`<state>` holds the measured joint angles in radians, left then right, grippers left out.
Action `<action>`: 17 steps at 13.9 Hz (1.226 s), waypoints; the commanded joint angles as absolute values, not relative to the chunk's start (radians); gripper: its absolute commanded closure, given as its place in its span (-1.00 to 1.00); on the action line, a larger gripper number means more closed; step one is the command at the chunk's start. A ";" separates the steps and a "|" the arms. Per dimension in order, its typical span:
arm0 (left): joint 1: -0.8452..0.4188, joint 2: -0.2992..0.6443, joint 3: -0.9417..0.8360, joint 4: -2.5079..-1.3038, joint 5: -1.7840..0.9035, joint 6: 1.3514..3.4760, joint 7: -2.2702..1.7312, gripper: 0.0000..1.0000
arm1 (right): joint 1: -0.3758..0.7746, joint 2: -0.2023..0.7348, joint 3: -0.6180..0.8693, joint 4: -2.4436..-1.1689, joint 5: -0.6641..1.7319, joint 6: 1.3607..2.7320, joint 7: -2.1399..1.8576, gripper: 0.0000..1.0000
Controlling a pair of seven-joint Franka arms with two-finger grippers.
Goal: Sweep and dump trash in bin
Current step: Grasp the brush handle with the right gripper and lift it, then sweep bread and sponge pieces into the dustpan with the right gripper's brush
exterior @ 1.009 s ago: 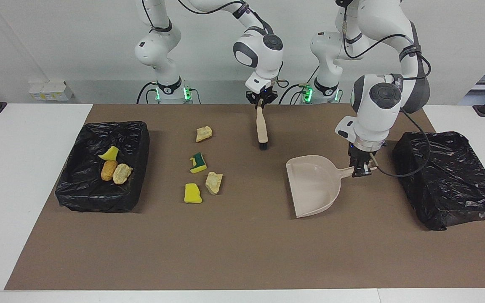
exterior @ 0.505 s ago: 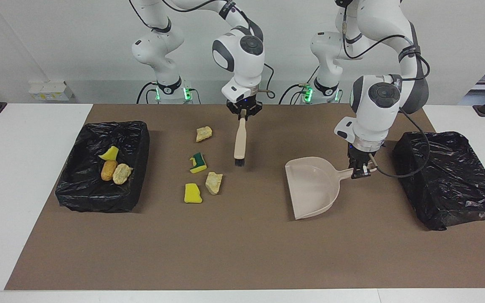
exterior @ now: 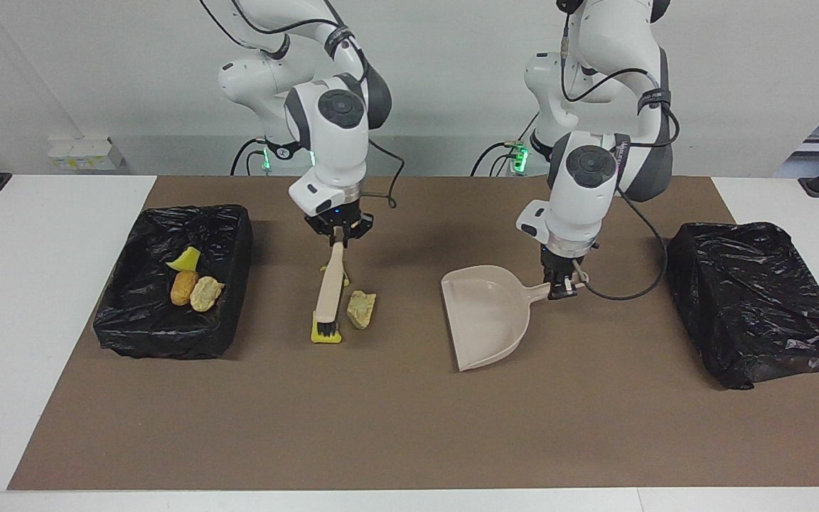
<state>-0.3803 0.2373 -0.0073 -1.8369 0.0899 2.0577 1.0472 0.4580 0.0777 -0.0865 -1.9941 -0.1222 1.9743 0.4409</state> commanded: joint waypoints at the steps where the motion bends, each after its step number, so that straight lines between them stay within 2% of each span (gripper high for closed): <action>1: -0.423 0.259 0.003 -1.821 0.034 2.066 0.985 1.00 | 0.352 0.071 -0.072 -2.037 -0.149 1.971 0.220 1.00; 3: -0.451 0.264 0.003 -1.822 0.017 2.068 0.925 1.00 | 0.308 0.040 -0.072 -2.097 -0.147 1.970 0.147 1.00; 7: -0.494 0.276 0.002 -1.850 0.014 2.083 0.859 1.00 | 0.327 0.006 -0.063 -2.157 -0.124 1.957 0.153 1.00; 11: -0.521 0.255 0.005 -1.893 0.017 2.079 0.845 1.00 | 0.371 0.066 -0.063 -2.157 -0.026 2.043 0.231 1.00; 17: -0.580 0.227 0.008 -1.930 0.093 2.092 0.838 1.00 | 0.434 0.204 -0.058 -2.020 0.149 2.063 0.333 1.00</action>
